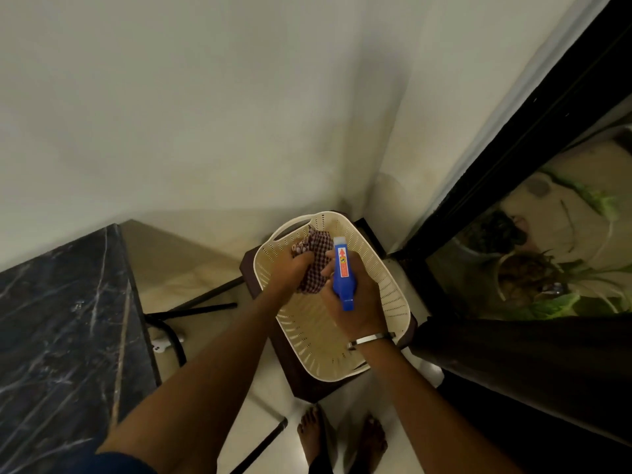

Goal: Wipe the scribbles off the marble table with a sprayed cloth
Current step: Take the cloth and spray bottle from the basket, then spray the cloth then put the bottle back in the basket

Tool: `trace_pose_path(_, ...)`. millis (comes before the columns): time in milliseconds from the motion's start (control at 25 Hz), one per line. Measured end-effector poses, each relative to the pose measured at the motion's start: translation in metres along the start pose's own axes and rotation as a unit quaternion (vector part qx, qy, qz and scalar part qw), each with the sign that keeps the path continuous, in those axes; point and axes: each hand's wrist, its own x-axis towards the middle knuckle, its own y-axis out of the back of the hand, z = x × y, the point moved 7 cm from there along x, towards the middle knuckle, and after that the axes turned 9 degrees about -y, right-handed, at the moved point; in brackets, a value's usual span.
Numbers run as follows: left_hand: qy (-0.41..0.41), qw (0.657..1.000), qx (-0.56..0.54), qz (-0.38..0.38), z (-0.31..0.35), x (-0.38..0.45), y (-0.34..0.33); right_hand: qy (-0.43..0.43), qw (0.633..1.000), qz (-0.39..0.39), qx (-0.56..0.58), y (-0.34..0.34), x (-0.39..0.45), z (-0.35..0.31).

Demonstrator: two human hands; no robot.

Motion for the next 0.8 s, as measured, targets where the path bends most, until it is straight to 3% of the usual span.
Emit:
trace_pose_path(80, 0.034, 0.991, -0.127, -0.002, 0.017, -0.013, 0.004, -0.003, 0.999, 0.006, 0.04, 0.012, -0.003, -0.01)
trace_pose_path(240, 0.013, 0.954, -0.299, -0.012, 0.074, -0.036, 0.02, 0.042, 0.998, 0.042, 0.021, 0.034, -0.012, -0.055)
trace_pose_path(560, -0.06, 0.898, -0.435, -0.007, 0.201, -0.106, 0.076, 0.107, 0.994, -0.009, -0.003, 0.059, -0.034, -0.163)
trace_pose_path(800, -0.145, 0.883, -0.446, 0.018, 0.268, -0.159, 0.123, 0.162, 0.986, -0.035, 0.011, 0.056, -0.063, -0.243)
